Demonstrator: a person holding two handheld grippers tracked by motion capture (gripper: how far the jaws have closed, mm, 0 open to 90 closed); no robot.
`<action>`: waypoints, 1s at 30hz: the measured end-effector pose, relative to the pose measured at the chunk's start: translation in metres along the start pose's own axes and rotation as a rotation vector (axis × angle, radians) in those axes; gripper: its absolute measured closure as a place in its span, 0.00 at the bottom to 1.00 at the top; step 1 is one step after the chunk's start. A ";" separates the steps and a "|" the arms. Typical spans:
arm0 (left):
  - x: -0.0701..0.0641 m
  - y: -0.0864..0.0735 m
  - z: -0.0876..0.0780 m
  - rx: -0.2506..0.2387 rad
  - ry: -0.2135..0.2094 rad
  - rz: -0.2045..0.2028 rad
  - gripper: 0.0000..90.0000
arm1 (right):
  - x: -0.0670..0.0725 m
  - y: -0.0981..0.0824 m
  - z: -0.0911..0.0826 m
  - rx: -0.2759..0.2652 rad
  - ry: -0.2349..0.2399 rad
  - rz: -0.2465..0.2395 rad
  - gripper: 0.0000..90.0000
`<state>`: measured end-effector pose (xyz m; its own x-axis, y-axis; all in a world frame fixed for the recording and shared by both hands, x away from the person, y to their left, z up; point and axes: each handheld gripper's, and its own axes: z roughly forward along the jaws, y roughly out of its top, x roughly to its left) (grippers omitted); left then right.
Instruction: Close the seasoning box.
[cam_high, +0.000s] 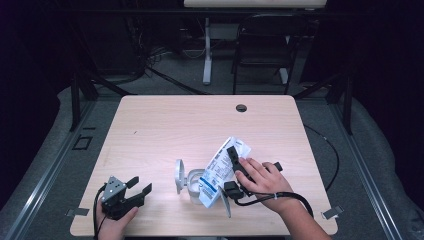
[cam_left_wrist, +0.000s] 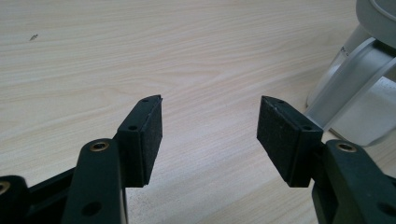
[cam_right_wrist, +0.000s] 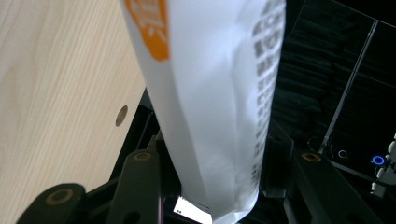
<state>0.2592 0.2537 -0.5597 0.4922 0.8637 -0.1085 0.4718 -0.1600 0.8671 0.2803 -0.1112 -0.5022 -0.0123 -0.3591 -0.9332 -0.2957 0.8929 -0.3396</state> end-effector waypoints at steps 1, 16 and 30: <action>0.000 0.000 0.000 0.000 0.000 0.000 0.45 | 0.000 0.000 0.000 0.003 -0.001 0.003 0.67; 0.001 0.000 0.000 0.000 0.004 0.001 0.45 | 0.003 -0.002 0.001 0.001 0.016 0.049 0.67; -0.001 -0.001 0.002 -0.007 0.002 0.000 0.45 | 0.016 -0.008 0.001 0.018 0.093 0.249 0.69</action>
<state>0.2599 0.2523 -0.5613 0.4908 0.8645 -0.1081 0.4669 -0.1562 0.8704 0.2831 -0.1239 -0.5145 -0.1702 -0.1505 -0.9739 -0.2559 0.9611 -0.1038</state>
